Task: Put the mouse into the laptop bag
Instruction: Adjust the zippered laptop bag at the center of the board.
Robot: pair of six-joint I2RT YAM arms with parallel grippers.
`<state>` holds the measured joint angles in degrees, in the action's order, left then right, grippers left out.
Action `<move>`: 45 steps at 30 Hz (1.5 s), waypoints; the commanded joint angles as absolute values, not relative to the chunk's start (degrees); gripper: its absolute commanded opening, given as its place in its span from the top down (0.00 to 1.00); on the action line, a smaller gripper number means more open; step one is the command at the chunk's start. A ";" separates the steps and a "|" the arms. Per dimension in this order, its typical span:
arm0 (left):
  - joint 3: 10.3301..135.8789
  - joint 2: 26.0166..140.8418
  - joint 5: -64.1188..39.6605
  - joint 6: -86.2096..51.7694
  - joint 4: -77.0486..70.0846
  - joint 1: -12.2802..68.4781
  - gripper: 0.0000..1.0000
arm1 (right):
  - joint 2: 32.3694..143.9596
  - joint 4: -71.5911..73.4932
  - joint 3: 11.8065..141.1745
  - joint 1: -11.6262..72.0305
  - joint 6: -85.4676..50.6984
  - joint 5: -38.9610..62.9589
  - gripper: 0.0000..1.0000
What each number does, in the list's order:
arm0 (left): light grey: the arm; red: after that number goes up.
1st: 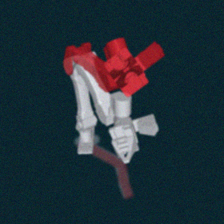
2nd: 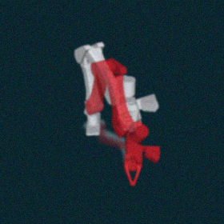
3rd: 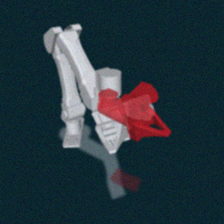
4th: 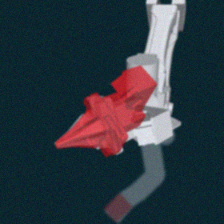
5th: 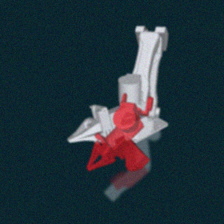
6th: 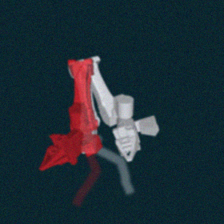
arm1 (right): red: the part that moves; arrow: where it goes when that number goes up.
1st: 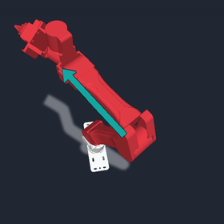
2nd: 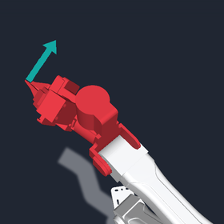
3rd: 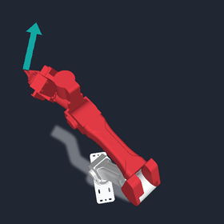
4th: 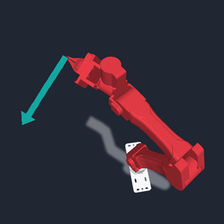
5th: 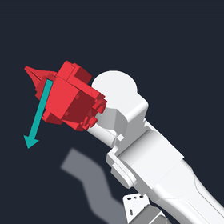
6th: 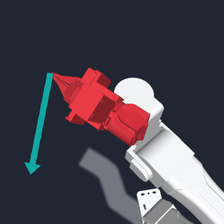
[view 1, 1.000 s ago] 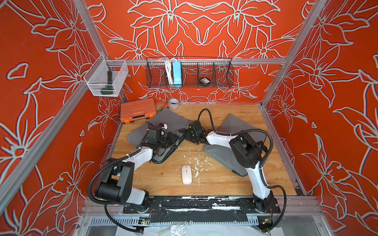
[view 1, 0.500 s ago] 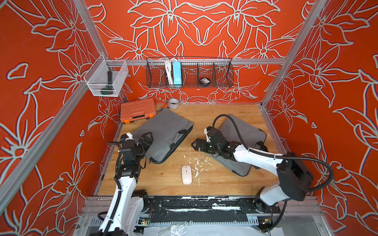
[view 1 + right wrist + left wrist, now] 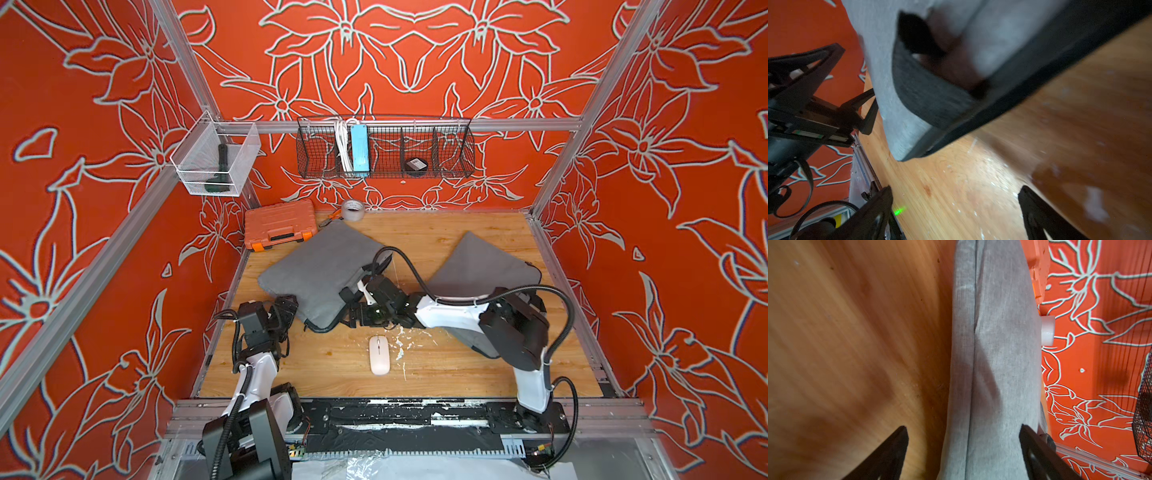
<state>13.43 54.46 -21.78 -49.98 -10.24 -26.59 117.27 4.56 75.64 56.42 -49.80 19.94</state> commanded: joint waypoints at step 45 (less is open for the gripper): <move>10.62 55.47 -32.99 -54.41 -20.60 -25.07 0.13 | 103.59 -28.88 77.77 51.69 -41.43 -14.40 0.41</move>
<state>9.10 57.52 -34.09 -55.13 -22.09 -25.39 107.15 -24.88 79.53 48.05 -39.22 -7.94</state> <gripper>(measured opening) 0.869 0.587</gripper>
